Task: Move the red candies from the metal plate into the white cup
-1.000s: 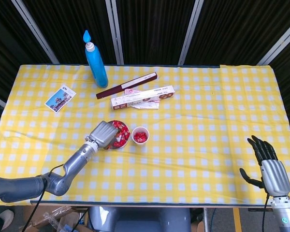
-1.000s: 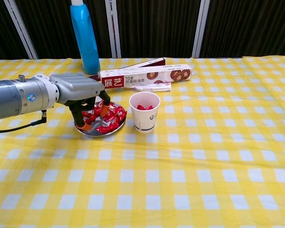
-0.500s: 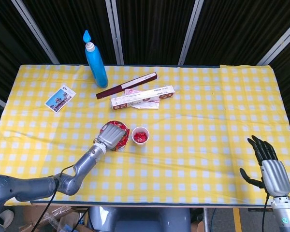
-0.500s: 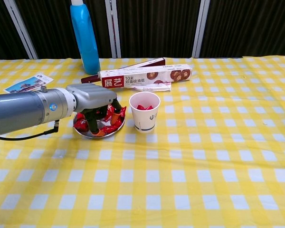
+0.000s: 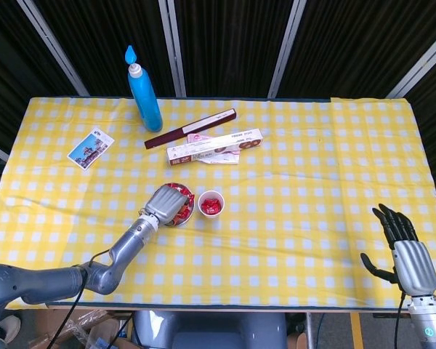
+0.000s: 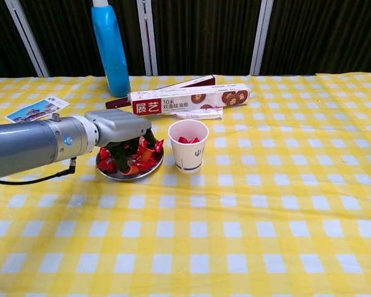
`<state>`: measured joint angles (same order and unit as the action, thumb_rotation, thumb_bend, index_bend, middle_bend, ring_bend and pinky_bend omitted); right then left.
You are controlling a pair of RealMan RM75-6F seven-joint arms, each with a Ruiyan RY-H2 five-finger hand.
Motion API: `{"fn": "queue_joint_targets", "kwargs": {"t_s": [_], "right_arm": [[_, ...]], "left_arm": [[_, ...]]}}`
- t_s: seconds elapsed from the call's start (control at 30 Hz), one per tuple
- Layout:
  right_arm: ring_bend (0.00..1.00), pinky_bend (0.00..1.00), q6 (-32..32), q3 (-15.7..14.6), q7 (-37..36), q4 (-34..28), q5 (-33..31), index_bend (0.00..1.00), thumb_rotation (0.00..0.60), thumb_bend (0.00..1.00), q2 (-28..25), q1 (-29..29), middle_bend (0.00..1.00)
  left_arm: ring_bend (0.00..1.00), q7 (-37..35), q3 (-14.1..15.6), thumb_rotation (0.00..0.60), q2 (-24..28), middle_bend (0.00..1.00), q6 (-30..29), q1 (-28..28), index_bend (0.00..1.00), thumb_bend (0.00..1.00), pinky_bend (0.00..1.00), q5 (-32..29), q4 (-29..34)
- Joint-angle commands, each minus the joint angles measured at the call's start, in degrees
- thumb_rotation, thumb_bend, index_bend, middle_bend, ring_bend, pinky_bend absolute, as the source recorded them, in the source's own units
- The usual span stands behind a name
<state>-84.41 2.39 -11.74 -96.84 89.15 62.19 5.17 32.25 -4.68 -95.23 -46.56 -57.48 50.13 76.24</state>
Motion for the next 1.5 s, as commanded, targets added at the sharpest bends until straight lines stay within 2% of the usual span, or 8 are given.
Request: {"fn": "queue_joint_targets", "kwargs": {"t_s": [0.03,0.2,0.33,0.73,0.83,1.1,1.3,1.5], "right_arm": [[0.00,0.00,0.0,0.0,0.0,0.0,0.0,0.00,0.600,0.39,0.0,0.0,0.00],[0.00,0.00,0.1,0.0,0.2,0.0,0.1,0.00,0.600,0.39,0.1,0.1,0.00],[0.00,0.00,0.0,0.0,0.5,0.0,0.1,0.00,0.600,0.39,0.2,0.1,0.00],[0.00,0.00,0.1,0.1,-0.3,0.0,-0.1,0.00,0.600,0.39,0.0,0.1,0.00],[0.00,0.00,0.1,0.1,-0.5,0.0,0.0,0.00,0.600,0.39,-0.1,0.1,0.00],[0.00,0.00,0.1,0.1,-0.7,-0.1,0.0,0.00,0.600,0.39,-0.2,0.1,0.00],[0.00,0.00,0.0,0.1,-0.7,-0.1,0.0,0.00,0.600,0.39,-0.3,0.1,0.00],[0.00,0.00,-0.1,0.0,-0.4,-0.1,0.1,0.00,0.600,0.39,-0.2,0.0,0.00]], "left_arm": [[0.98,-1.1,-1.3,0.600,2.7,0.95,-1.7,0.6,0.61,0.48,1.00,1.1,3.2],[0.98,-2.9,-3.6,0.600,7.1,0.95,-3.6,1.0,0.60,0.48,1.00,2.7,8.6],[0.98,-3.3,-5.4,0.600,7.5,0.95,-4.2,0.3,0.58,0.48,1.00,2.9,9.9],[0.98,0.7,-8.5,0.600,0.9,0.95,-2.8,-5.5,0.57,0.48,1.00,-1.9,5.6],[0.98,1.4,-8.9,0.600,-0.5,0.95,-2.8,-6.5,0.57,0.47,1.00,-2.4,4.5],[0.97,3.4,-8.6,0.600,-2.4,0.94,-2.1,-8.2,0.52,0.31,1.00,-5.0,2.7],[0.97,3.2,-8.2,0.600,-1.5,0.93,-3.1,-7.7,0.49,0.30,1.00,-5.1,4.0],[0.97,1.8,-8.2,0.600,2.5,0.94,-5.1,-5.6,0.48,0.30,1.00,-5.1,7.2]]}}
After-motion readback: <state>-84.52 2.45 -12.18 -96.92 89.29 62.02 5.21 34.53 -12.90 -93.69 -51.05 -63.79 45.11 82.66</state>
